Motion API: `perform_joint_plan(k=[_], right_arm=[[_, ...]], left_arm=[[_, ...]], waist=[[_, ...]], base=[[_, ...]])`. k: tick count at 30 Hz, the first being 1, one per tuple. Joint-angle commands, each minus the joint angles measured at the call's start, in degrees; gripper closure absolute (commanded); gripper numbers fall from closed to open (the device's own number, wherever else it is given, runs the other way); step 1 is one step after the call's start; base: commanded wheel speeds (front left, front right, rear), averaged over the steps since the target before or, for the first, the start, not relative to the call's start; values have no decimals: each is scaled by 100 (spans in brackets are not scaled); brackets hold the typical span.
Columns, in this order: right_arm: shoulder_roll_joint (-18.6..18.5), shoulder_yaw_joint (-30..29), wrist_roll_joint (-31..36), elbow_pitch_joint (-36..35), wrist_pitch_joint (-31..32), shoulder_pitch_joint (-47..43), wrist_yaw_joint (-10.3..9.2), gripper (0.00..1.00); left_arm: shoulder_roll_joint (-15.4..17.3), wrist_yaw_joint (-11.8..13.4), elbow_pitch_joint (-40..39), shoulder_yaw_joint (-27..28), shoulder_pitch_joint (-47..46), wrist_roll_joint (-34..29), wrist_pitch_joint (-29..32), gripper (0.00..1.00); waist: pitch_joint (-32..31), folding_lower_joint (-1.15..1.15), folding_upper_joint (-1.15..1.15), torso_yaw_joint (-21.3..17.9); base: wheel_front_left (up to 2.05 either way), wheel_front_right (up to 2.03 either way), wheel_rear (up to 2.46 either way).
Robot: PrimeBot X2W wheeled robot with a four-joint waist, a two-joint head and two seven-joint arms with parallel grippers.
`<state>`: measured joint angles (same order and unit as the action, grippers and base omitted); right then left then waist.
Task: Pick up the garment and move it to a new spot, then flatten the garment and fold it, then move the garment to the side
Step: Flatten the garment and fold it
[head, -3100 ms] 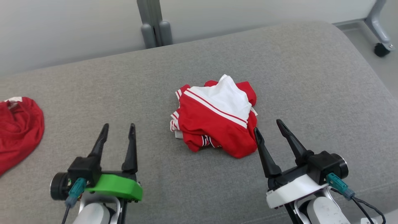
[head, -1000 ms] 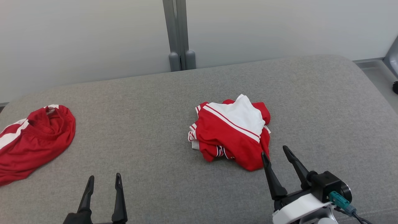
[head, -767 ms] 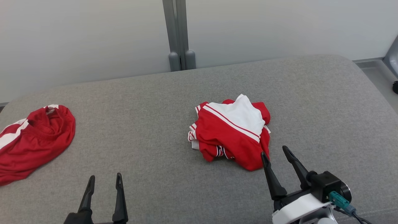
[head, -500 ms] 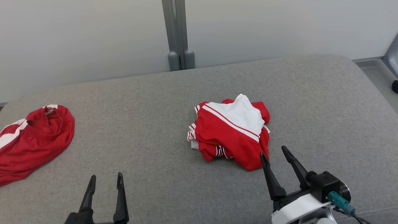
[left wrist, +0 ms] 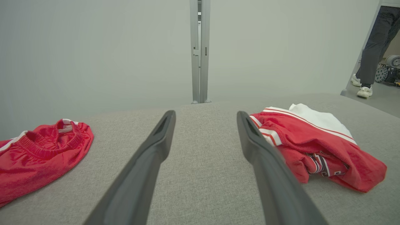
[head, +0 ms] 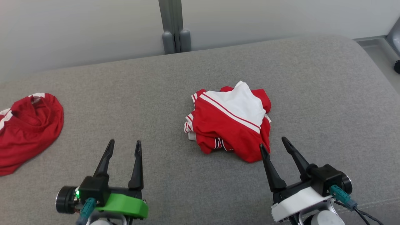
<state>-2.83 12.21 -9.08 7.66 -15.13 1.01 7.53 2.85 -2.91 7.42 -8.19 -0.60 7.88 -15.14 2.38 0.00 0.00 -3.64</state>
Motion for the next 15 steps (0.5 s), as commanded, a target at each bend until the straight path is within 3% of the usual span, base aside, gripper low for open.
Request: perform_joint_plan(k=[1, 8, 15], right_arm=[[-10, -10, 50, -44, -3, 138, -8, 0], [-9, -45, 76, -209, -2, 478, -8, 0], [-9, -69, 38, -375, -3, 732, -8, 0]], left_arm=[[7, -87, 92, -63, -281, -75, -1, 0], [111, -359, 869, -430, -1687, -273, -1, 0], [196, -457, 1829, -1114, -3180, -268, 96, 0]], waist=[[335, 0, 0, -51], [1052, 0, 0, -190], [1627, 0, 0, -409]], base=[[0, 0, 0], [0, 0, 0], [0, 0, 0]])
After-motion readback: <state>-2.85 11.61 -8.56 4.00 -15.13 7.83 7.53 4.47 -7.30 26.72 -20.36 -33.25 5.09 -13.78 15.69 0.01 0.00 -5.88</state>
